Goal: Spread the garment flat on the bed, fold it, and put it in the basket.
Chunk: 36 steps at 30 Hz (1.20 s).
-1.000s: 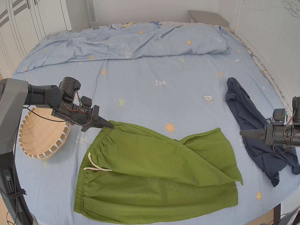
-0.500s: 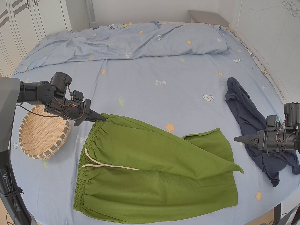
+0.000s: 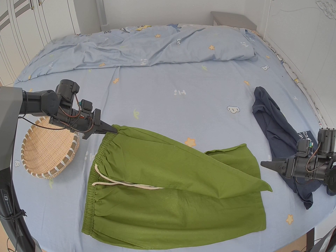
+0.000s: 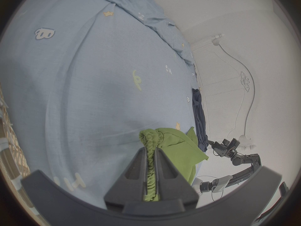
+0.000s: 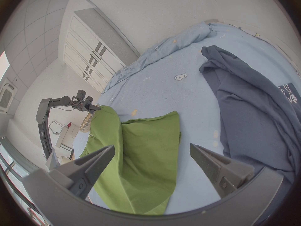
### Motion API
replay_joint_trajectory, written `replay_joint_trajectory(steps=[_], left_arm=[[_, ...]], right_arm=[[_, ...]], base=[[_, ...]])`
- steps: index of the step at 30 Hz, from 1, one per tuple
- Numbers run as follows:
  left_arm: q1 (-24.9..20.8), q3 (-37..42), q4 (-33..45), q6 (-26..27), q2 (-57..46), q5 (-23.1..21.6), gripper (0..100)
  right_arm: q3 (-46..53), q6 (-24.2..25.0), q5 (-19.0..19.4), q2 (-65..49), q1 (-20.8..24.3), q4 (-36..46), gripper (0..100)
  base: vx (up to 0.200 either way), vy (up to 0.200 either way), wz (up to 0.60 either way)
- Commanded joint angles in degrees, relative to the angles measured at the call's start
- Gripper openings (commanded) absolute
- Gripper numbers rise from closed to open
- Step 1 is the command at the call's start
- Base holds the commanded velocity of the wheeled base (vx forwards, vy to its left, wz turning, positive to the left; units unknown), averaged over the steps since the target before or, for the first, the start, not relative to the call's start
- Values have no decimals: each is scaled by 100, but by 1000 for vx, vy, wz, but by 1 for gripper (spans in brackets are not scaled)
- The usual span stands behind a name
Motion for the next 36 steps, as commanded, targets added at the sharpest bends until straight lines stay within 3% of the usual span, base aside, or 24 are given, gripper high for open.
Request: replay_joint_trajectory(steps=[1,19,33,34,36], left_arm=[[15,-169,-3,-151,172,2,0],[32,-195,-3,-186,207,2,0],[59,-204,-3,-186,207,2,0],[59,-195,-3,-186,207,2,0],[59,-195,-3,-186,207,2,0]], right_arm=[[557,-29,7,-19,252,-470,100],[1208,-187,-10,-414,569,-532,100],[1208,-240,-10,210,533,-681,100],[1208,-240,-10,289,525,-769,0],[1217,-231,-10,377,507,-892,0]], base=[[0,0,0],[0,0,0],[0,0,0],[0,0,0],[0,0,0]])
